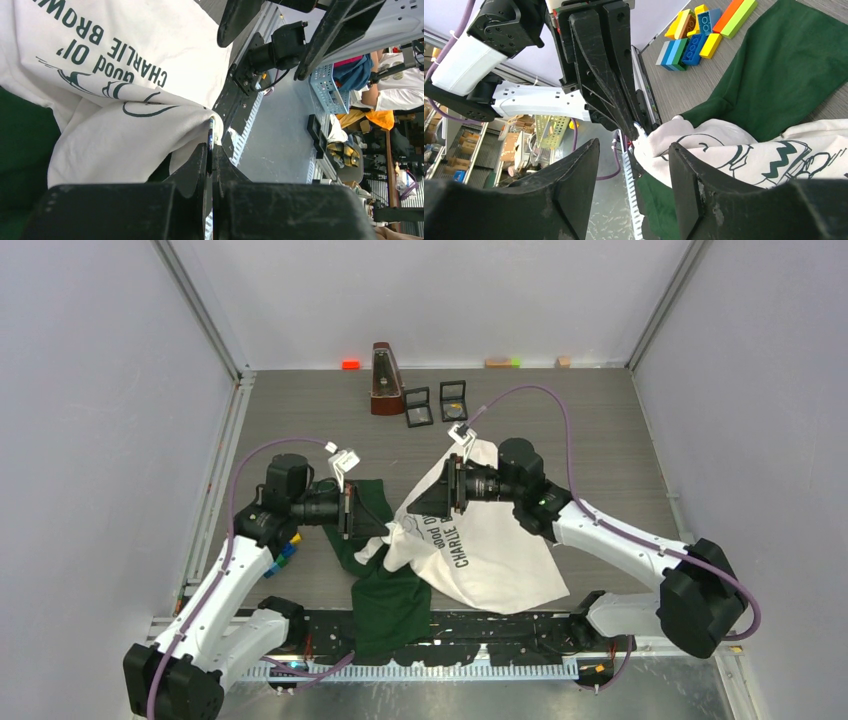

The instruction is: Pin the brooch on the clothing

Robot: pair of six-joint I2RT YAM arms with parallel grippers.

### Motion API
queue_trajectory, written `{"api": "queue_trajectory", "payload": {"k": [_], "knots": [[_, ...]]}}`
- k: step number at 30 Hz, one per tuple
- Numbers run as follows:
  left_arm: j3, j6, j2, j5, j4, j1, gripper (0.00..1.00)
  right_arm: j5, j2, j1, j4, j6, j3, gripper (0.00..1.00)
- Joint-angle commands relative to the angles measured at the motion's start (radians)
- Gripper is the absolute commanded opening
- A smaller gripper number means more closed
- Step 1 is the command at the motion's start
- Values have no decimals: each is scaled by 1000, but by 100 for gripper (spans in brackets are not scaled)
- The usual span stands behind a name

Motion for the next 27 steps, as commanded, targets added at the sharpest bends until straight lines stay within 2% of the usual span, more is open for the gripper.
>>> {"api": "queue_trajectory", "payload": {"k": [1, 8, 9, 12, 13, 14, 15, 16, 18, 20, 21, 27], "knots": [[36, 22, -19, -3, -16, -2, 0, 29, -43, 4, -20, -52, -3, 60], [37, 25, -29, -19, -20, -2, 0, 73, -79, 4, -57, -72, -8, 63], [39, 30, -32, -39, -29, -2, 3, 106, -83, 4, -68, -78, -8, 64], [51, 54, -36, -103, -68, -2, 26, 218, -102, 5, -168, -112, 14, 66], [56, 54, -38, -118, -76, -2, 45, 285, -102, 4, -243, -136, 31, 66], [62, 55, -41, -136, -82, -2, 52, 327, -97, 4, -288, -148, 70, 66], [70, 57, -46, -168, -90, -2, 67, 422, -92, 4, -398, -169, 95, 67], [81, 62, -51, -213, -103, -2, 77, 526, -81, 4, -448, -179, 147, 67], [106, 83, -67, -331, -124, 0, 90, 661, -54, 4, -579, -205, 224, 67], [133, 86, -71, -461, -123, 5, 99, 774, -11, 3, -675, -232, 302, 69], [147, 86, -61, -497, -115, 14, 99, 799, 10, 1, -734, -248, 328, 70], [306, 115, 137, -534, -167, 147, 100, 865, 307, -81, -862, -335, 584, 72]]}}
